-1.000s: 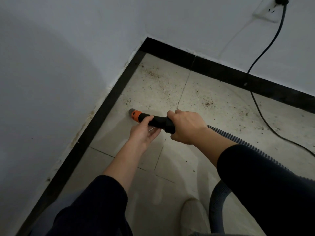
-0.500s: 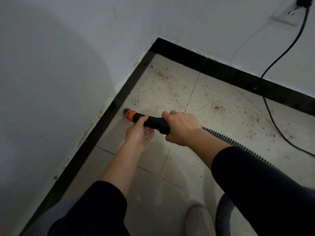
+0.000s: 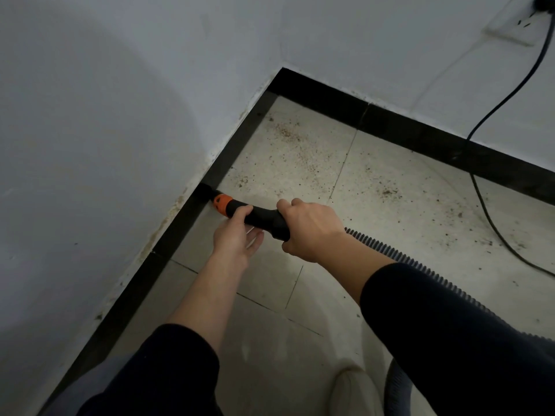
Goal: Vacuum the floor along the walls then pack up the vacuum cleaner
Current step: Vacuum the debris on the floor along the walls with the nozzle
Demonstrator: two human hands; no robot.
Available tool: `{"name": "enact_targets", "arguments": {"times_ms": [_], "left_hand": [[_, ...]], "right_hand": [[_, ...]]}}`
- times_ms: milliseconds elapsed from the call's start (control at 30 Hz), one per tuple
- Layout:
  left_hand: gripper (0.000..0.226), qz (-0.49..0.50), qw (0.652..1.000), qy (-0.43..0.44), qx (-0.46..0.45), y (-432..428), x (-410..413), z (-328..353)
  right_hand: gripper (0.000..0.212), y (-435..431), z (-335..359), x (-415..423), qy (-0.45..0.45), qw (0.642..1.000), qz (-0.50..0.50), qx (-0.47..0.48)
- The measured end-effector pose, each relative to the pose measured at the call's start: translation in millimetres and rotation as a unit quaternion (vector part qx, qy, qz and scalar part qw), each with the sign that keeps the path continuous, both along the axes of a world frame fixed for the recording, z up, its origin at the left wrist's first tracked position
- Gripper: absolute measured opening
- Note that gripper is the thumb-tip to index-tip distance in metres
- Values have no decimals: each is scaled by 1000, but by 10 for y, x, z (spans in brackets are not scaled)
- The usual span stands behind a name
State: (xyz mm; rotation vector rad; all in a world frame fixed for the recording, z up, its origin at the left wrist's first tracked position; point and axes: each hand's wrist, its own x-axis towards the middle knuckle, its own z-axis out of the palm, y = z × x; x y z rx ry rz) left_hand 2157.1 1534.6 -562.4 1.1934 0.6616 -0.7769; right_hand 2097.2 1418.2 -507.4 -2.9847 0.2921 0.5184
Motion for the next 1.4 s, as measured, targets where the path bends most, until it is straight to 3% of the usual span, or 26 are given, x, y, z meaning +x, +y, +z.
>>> {"name": "enact_targets", "arguments": {"times_ms": [333,533,1400], "left_hand": [[26,-39,999,-8,-17,-108,-34,3],[15,-55,998,-4,-26,-218,-100,33],[22,-147,988,10,-54,-798,-571,23]], "right_hand": [[43,-64,41,-85,-4,1000,-16,-19],[42,-136,73,-173,-5,999,-25,-29],[37,-599,208,-789,30,993,-93,-62]]}}
